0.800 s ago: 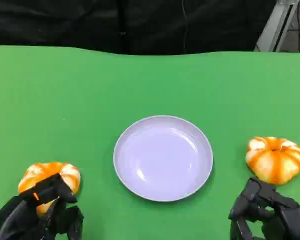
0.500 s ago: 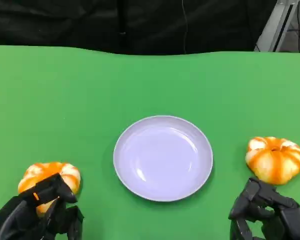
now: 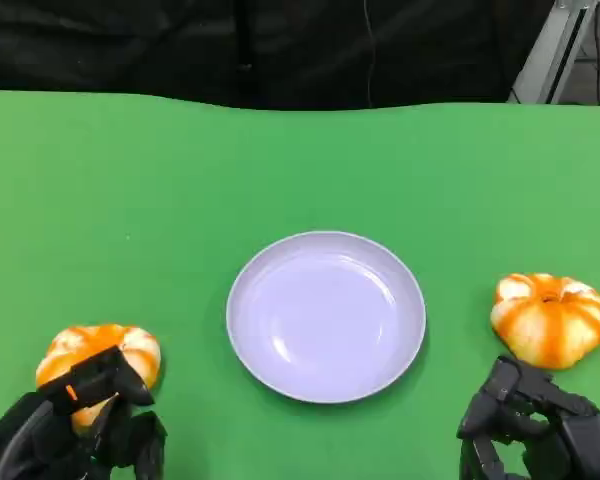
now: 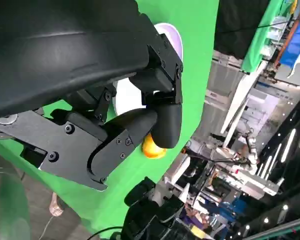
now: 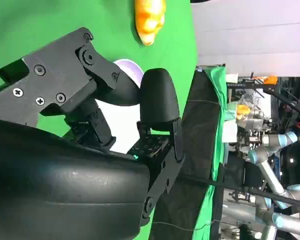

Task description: Grasp the bread from the table and place it into the plate.

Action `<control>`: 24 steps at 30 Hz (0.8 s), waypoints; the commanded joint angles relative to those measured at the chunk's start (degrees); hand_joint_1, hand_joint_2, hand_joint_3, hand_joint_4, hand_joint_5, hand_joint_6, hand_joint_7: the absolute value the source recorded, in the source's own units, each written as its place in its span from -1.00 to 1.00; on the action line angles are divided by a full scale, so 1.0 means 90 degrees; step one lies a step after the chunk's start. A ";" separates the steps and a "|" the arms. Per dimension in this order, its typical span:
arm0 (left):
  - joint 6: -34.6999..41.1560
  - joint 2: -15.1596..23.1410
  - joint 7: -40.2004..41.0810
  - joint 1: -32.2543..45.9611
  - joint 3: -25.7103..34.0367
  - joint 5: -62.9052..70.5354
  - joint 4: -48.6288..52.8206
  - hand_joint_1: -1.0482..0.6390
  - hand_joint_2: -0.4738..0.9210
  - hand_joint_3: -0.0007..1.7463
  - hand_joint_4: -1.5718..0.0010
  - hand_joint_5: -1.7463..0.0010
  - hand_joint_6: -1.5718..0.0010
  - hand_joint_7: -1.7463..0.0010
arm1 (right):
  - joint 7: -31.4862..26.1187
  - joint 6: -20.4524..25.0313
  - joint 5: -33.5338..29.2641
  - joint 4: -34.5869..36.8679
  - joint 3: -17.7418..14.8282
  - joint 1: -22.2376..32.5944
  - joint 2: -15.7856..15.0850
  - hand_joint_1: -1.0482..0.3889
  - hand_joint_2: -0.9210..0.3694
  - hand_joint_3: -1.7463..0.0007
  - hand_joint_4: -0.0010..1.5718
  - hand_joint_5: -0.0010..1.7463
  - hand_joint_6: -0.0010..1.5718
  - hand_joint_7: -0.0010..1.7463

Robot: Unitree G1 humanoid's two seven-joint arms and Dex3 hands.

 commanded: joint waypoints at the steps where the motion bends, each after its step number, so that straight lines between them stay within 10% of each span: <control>1: -0.1509 -0.0406 0.0132 0.0195 0.0236 0.0421 -0.0137 -0.12 0.63 -0.06 0.14 -0.67 0.09 -0.28 | -0.0067 0.0029 -0.0004 -0.0076 -0.0037 0.0045 -0.0046 0.26 -0.47 -0.33 0.03 1.00 -0.05 0.78; 4: -0.2922 -0.0696 0.0184 0.0178 0.0355 0.0854 0.0075 -0.30 0.96 -0.58 0.19 -0.20 -0.01 0.27 | -0.0077 0.0106 -0.0006 -0.0148 -0.0019 0.0076 -0.0055 0.26 -0.47 -0.33 0.03 1.00 -0.05 0.78; 10: -0.5754 -0.0417 0.1716 -0.0123 0.1014 0.3789 0.0208 -0.63 1.00 -0.44 0.45 0.63 0.11 0.89 | -0.0063 0.0121 0.0023 -0.0149 -0.0011 0.0049 -0.0045 0.25 -0.48 -0.32 0.03 1.00 -0.06 0.79; 17: -0.6199 -0.0121 0.2987 -0.0136 0.1014 0.5171 0.0209 -0.73 1.00 -0.45 0.50 0.84 0.20 1.00 | -0.0072 0.0122 -0.0007 -0.0141 -0.0009 0.0042 -0.0052 0.24 -0.49 -0.32 0.03 1.00 -0.06 0.78; 24: -0.5339 0.1261 0.4483 -0.0637 0.0780 0.9267 0.0051 -0.93 1.00 -0.67 0.88 0.99 0.70 1.00 | -0.0096 0.0138 -0.0019 -0.0105 -0.0008 0.0002 -0.0035 0.25 -0.49 -0.32 0.04 1.00 -0.05 0.77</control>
